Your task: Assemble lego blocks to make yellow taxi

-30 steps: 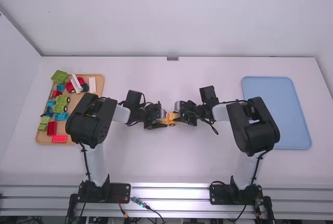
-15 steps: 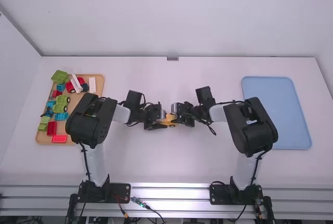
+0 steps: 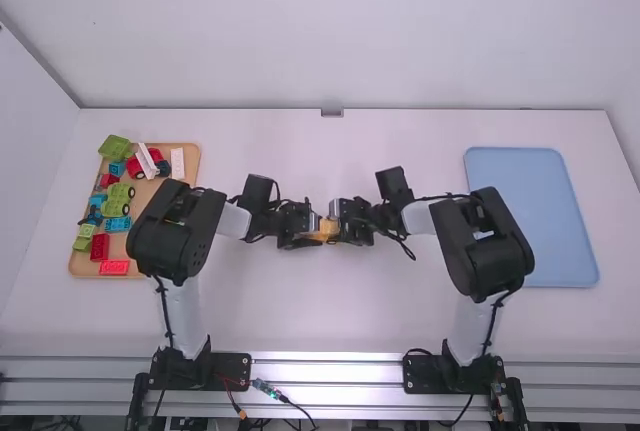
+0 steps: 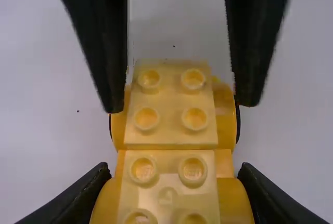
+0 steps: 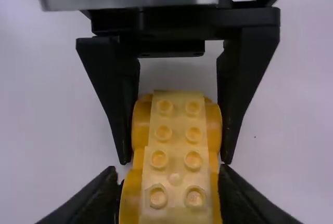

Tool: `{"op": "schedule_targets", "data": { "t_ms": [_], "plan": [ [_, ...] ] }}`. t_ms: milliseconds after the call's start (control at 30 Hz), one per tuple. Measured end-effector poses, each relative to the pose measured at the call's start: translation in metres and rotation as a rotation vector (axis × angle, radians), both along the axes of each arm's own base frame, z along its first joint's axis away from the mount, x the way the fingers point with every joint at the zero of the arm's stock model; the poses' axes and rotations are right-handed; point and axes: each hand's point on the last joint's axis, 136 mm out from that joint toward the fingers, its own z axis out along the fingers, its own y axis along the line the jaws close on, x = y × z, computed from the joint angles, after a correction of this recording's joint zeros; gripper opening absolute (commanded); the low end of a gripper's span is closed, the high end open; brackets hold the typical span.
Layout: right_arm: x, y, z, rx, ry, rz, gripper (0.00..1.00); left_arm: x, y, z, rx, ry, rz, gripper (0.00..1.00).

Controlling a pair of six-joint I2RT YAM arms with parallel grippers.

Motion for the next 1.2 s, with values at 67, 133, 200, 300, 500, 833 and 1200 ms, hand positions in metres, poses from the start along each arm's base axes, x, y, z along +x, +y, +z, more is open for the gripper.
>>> {"op": "schedule_targets", "data": {
  "t_ms": [67,133,200,300,500,833,1200],
  "plan": [
    [-0.001,0.000,0.001,0.004,0.003,0.002,0.70,0.000,0.000,0.000,0.000,0.000,0.000,0.48],
    [-0.001,0.000,0.001,0.004,0.002,0.003,0.76,0.000,0.000,0.000,0.000,-0.001,-0.001,0.48],
    [0.000,0.001,0.001,0.008,-0.006,0.005,0.81,0.000,0.000,0.000,0.000,-0.001,-0.001,0.48],
    [0.001,0.002,0.004,0.021,-0.019,0.011,0.81,0.000,0.000,0.000,0.000,0.000,0.000,0.47],
    [0.006,-0.005,0.019,0.088,-0.034,0.017,0.48,0.000,0.000,0.000,0.002,-0.001,0.001,0.46],
    [0.003,-0.009,0.039,0.167,-0.016,0.038,0.00,0.000,0.000,0.000,0.002,0.000,0.001,0.45],
    [-0.005,0.006,0.026,0.095,-0.035,0.047,0.00,0.000,0.000,0.000,0.002,0.000,0.001,0.44]
  ]
}}
